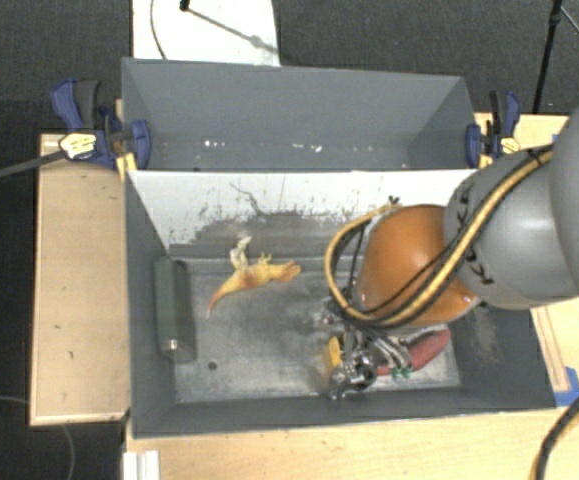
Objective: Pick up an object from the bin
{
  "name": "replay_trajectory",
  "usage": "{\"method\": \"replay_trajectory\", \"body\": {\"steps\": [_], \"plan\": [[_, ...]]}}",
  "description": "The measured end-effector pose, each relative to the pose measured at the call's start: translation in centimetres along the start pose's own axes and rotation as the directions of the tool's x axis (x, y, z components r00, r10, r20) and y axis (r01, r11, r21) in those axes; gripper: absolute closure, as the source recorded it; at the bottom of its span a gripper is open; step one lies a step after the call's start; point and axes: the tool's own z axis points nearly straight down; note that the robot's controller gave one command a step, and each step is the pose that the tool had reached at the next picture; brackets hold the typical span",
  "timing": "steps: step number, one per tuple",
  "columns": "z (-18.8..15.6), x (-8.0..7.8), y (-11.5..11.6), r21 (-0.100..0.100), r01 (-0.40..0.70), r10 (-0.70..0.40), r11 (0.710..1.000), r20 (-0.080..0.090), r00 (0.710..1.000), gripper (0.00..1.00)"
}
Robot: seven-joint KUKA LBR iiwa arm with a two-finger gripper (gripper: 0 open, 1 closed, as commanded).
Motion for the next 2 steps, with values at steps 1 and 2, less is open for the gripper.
{"method": "replay_trajectory", "body": {"steps": [1,2], "plan": [[0.0,0.0,0.0,0.0,-0.001,0.001,1.0,0.0,1.0,0.0],[0.1,-0.5,-2.5,-0.005,0.115,-0.115,0.993,-0.003,0.993,0.0]]}}
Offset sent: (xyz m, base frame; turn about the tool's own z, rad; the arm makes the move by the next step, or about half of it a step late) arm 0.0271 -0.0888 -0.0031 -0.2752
